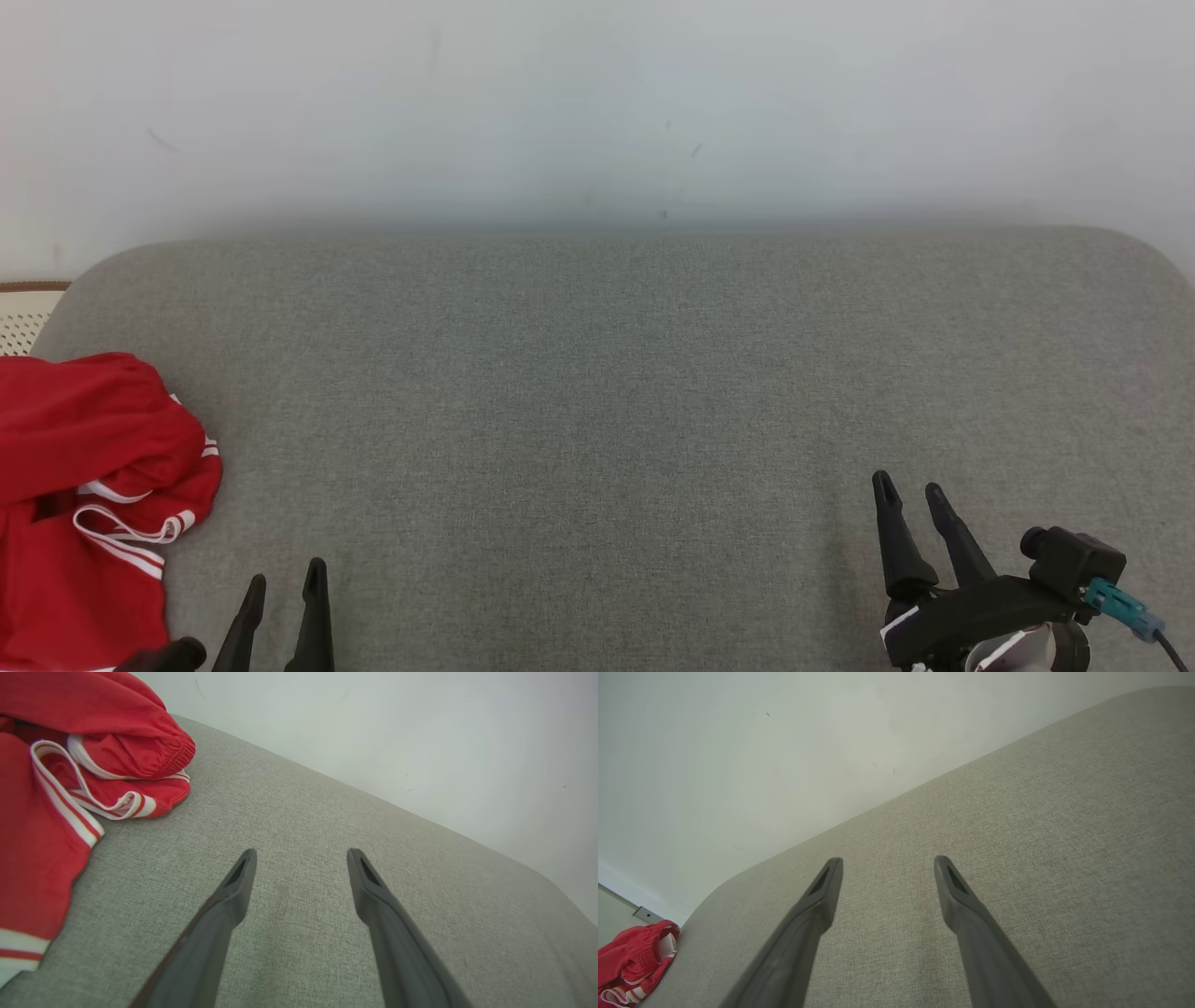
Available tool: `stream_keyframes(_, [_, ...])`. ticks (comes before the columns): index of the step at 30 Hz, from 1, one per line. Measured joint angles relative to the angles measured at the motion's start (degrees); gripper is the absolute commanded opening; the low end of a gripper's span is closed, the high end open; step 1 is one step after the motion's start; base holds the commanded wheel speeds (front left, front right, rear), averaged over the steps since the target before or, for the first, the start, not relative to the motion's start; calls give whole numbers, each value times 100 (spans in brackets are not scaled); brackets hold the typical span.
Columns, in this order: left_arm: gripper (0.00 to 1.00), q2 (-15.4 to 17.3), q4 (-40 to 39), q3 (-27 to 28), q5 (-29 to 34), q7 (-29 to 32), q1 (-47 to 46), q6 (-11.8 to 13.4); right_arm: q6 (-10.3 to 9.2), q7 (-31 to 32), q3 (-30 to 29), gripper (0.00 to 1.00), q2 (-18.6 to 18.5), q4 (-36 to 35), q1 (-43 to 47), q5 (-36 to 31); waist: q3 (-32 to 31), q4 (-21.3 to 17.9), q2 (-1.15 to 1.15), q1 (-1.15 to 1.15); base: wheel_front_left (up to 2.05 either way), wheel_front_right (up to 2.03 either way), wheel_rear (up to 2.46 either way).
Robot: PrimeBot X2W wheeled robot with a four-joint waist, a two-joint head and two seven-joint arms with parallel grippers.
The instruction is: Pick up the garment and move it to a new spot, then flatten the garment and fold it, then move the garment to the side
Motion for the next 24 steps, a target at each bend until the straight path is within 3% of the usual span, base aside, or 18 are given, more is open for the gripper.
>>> stream_keyframes(24, [100,10,112,4,1183,-323,-218,301,0,-267,-100,100,22,426,-240,-1384,50,-106,0,0,0,0,0])
